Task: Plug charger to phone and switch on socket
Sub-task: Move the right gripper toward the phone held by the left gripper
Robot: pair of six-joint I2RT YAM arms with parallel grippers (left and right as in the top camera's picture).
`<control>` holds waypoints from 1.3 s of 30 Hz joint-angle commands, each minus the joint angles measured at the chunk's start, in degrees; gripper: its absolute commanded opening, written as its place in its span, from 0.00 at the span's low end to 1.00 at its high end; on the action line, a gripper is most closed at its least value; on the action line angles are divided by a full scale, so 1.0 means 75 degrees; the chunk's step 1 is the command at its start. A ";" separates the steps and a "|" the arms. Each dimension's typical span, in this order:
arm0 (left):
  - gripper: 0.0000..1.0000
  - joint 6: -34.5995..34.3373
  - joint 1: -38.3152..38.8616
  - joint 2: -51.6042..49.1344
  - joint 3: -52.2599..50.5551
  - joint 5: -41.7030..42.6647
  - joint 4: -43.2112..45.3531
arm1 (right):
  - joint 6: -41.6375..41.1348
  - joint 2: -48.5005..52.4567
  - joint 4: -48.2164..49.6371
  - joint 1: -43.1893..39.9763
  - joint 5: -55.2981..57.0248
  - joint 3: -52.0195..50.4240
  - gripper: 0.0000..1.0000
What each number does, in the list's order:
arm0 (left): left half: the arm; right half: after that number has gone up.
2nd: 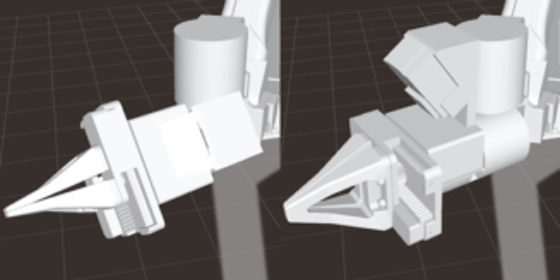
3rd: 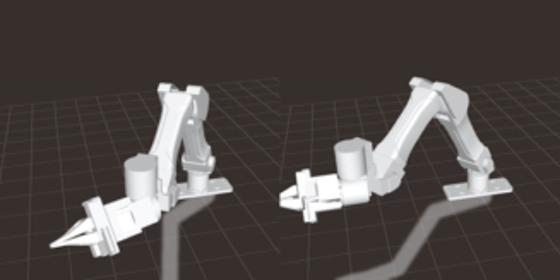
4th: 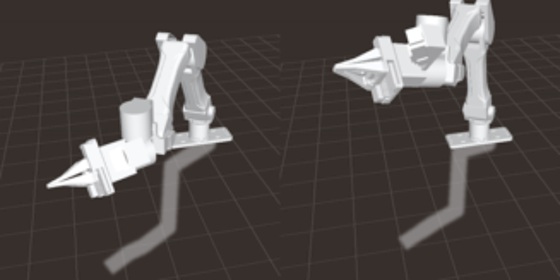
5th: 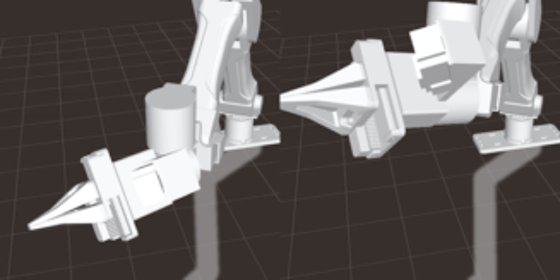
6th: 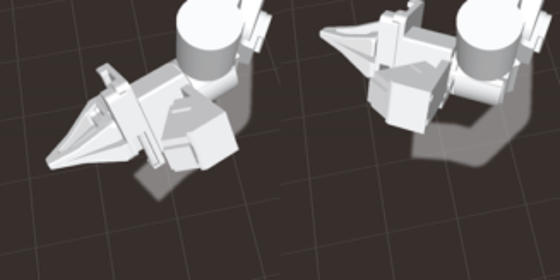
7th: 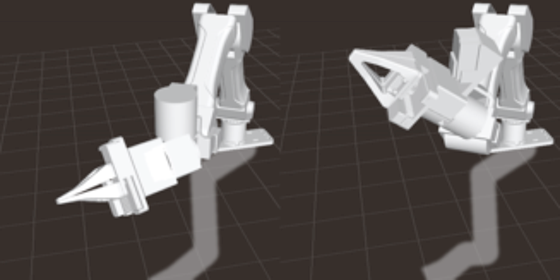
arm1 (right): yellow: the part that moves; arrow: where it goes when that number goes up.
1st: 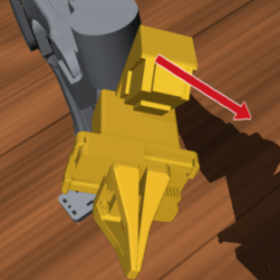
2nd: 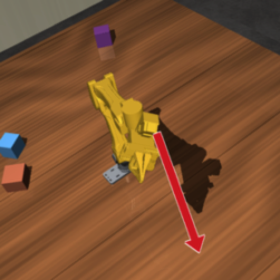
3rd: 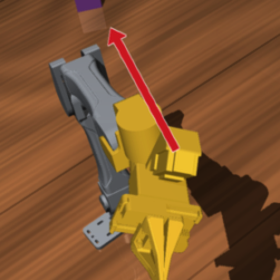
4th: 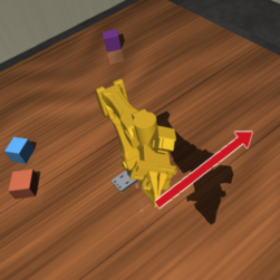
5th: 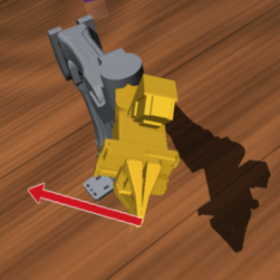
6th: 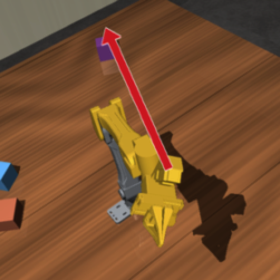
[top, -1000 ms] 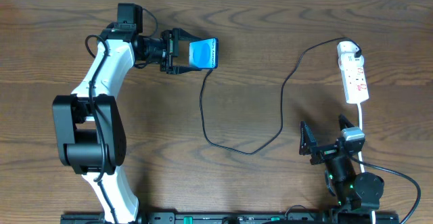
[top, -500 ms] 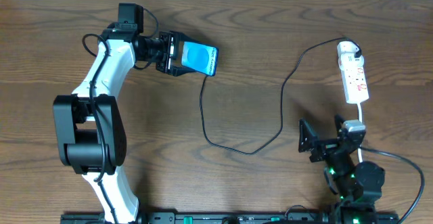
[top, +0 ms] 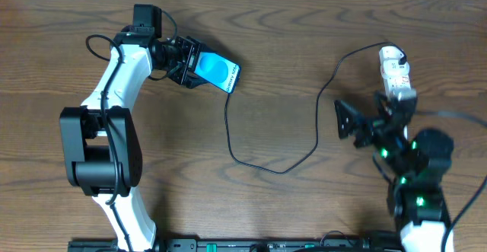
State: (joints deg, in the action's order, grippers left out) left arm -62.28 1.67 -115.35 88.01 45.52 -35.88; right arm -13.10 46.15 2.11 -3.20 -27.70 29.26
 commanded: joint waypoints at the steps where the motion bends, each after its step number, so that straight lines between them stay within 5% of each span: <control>1: 0.55 0.0181 0.0017 0.0152 0.0082 -0.0015 -0.0006 | 0.0061 0.0953 0.0003 -0.0020 -0.1492 0.0950 0.99; 8: 0.55 0.0087 0.0023 0.0152 0.0082 0.0271 -0.0009 | -0.0385 0.3191 0.0044 0.0023 -0.3660 0.2786 0.99; 19: 0.55 -0.0280 0.0099 0.0152 0.0082 0.0449 -0.0009 | -0.0656 0.5802 0.0038 0.1597 -0.3418 0.4217 0.99; 34: 0.55 -0.1014 0.0766 0.0152 0.0082 0.0221 0.0029 | -0.0361 0.6496 -0.0169 0.2200 -0.3095 0.4226 0.99; 35: 0.55 -0.1137 0.0839 0.0152 0.0082 0.0152 0.0035 | -0.0361 0.6508 -0.0198 0.2215 -0.3057 0.4226 0.98; 39: 0.55 -0.1638 0.1110 0.0152 0.0082 -0.0026 0.0073 | -0.0743 0.6510 -0.0685 0.2331 -0.2005 0.4226 0.61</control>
State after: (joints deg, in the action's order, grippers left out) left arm -70.57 8.75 -115.35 88.01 45.65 -35.66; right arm -16.05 94.65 -1.48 13.52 -48.84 59.70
